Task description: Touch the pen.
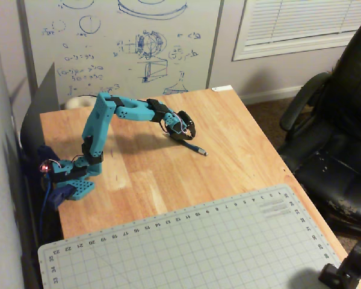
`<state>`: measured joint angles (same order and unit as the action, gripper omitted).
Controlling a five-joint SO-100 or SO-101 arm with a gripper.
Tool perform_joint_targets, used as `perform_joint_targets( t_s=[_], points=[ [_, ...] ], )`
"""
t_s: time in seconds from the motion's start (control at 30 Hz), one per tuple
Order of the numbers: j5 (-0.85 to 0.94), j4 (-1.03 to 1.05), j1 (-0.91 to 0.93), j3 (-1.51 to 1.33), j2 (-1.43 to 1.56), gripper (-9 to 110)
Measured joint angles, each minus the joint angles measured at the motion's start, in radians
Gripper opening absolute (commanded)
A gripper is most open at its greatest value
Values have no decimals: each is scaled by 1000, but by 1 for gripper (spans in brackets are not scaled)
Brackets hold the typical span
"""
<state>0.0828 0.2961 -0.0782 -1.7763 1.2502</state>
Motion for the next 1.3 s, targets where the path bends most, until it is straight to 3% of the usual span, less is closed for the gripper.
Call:
perform_joint_targets(
  t_s=[0.6, 0.87, 1.3],
  points=[
    [0, -8, -20, 14, -81, 1],
    [0, -8, -20, 8, 98, 1],
    [0, -8, -20, -337, 336, 1]
  ],
)
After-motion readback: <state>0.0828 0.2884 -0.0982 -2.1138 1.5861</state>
